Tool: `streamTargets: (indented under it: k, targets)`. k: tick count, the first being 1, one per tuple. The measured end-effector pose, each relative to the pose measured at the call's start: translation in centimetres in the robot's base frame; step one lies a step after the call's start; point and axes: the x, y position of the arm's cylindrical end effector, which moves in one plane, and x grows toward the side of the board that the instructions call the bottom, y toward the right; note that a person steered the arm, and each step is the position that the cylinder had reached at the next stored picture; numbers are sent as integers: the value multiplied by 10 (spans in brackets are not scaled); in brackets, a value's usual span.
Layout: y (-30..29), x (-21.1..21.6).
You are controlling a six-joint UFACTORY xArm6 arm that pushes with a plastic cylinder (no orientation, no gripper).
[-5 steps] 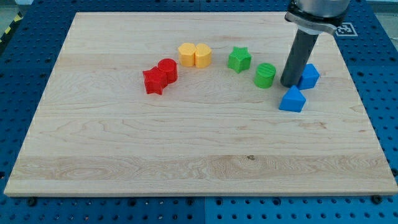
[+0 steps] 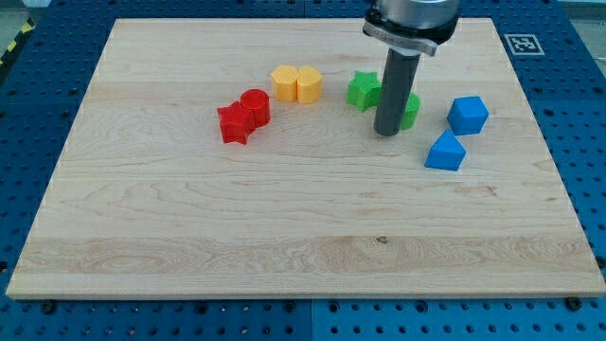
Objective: Place the green circle at the right side of the green star
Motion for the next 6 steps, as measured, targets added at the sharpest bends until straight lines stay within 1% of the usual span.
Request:
streamTargets:
  k: [1, 2, 3, 4, 5, 6]
  targets:
    - [24, -9]
    - [25, -13]
    - [13, -20]
    - [12, -38]
    - [12, -39]
    - [12, -16]
